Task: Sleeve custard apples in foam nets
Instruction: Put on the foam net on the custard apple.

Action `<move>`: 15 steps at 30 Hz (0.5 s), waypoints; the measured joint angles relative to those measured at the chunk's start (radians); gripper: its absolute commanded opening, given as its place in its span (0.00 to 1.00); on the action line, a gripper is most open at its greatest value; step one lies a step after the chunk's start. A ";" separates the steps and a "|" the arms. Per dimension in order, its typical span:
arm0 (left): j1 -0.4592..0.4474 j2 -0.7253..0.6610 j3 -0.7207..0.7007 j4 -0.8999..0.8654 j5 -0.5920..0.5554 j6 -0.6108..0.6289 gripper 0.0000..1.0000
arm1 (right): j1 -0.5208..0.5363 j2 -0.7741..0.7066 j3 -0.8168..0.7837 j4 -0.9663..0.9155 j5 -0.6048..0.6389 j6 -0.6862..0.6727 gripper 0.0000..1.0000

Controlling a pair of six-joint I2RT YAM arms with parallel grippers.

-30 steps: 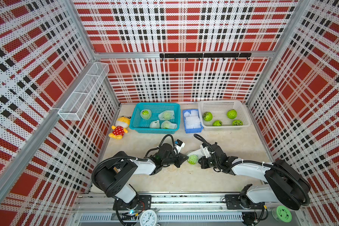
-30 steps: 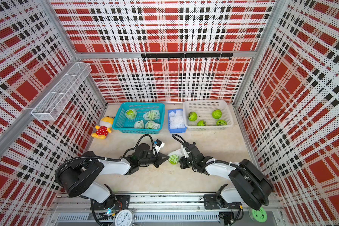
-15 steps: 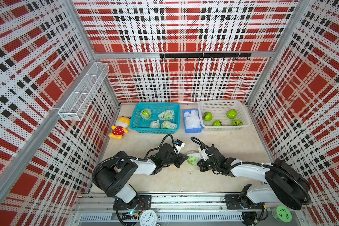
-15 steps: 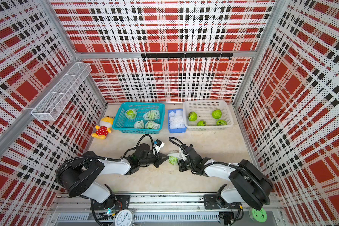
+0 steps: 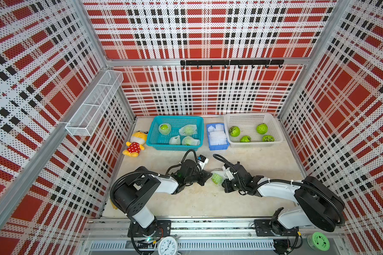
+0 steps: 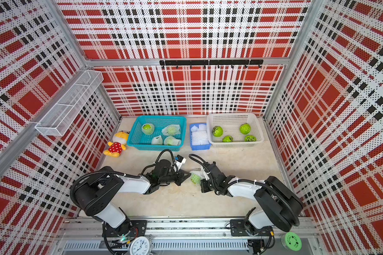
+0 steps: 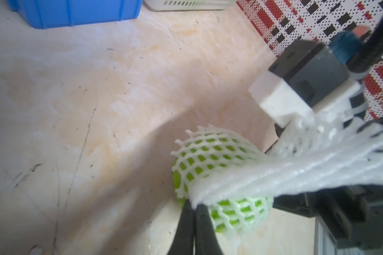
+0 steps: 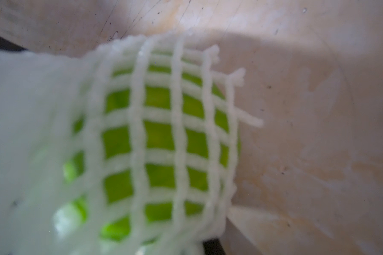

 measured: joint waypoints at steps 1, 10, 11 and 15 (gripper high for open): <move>-0.001 0.006 0.000 0.005 -0.003 0.000 0.00 | -0.004 0.000 0.002 -0.002 0.000 0.000 0.00; -0.028 0.037 -0.023 -0.042 -0.010 0.007 0.00 | -0.045 -0.007 0.046 -0.029 0.017 -0.005 0.00; -0.035 0.037 -0.029 -0.050 -0.005 0.007 0.00 | -0.046 -0.007 0.053 -0.028 0.017 -0.007 0.00; -0.040 0.035 -0.029 -0.055 0.002 0.008 0.00 | -0.058 0.003 0.066 -0.028 0.019 -0.012 0.00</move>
